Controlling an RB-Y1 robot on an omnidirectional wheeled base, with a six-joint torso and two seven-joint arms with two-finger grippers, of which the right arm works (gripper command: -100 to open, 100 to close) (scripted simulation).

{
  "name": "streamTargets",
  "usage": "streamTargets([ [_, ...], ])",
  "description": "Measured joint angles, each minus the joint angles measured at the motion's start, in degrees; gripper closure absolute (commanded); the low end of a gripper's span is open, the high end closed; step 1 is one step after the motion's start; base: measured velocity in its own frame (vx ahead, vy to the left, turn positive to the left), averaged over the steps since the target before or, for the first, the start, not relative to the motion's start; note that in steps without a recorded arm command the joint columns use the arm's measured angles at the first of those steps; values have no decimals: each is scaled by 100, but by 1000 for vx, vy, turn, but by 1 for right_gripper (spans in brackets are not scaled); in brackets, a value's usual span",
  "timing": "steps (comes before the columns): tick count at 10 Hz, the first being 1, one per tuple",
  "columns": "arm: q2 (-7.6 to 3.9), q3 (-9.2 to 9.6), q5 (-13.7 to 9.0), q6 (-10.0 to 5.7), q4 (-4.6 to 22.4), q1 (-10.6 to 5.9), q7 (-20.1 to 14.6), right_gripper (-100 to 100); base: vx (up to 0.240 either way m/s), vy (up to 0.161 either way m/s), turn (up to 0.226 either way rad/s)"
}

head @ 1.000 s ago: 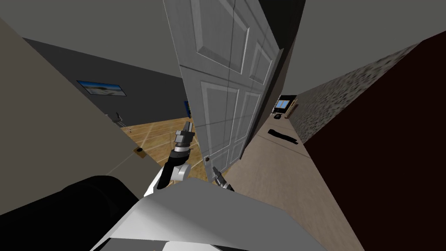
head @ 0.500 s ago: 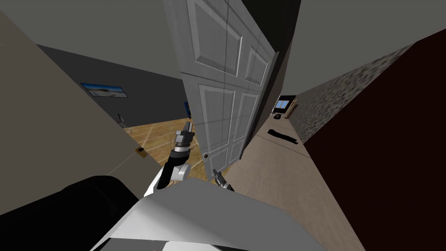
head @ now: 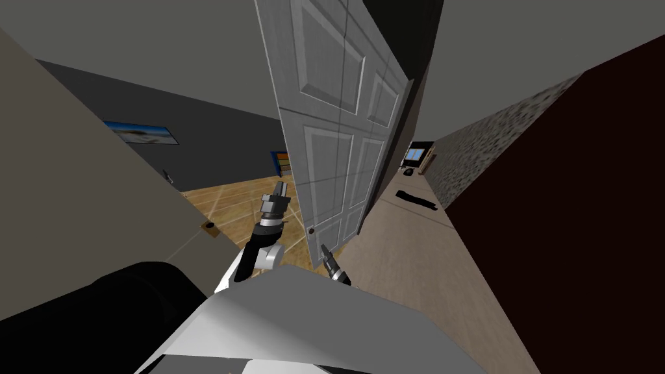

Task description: Push the door open

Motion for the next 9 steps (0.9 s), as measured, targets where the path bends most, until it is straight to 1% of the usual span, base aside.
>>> streamTargets([
  [1, 41, -120, -14, 16, 1, 32, 43, -100, -99, 119, -91],
  [2, 103, -225, -28, 3, 88, 21, 76, -100, -46, 50, -19],
  [3, 111, -236, -30, -4, 102, 20, 81, -100, 70, 106, 40],
  [6, 95, -291, -22, 15, 133, -2, 104, -100, 138, 155, 25],
  [9, 145, -353, -16, 29, 192, -48, 118, -100, 139, 145, 32],
])
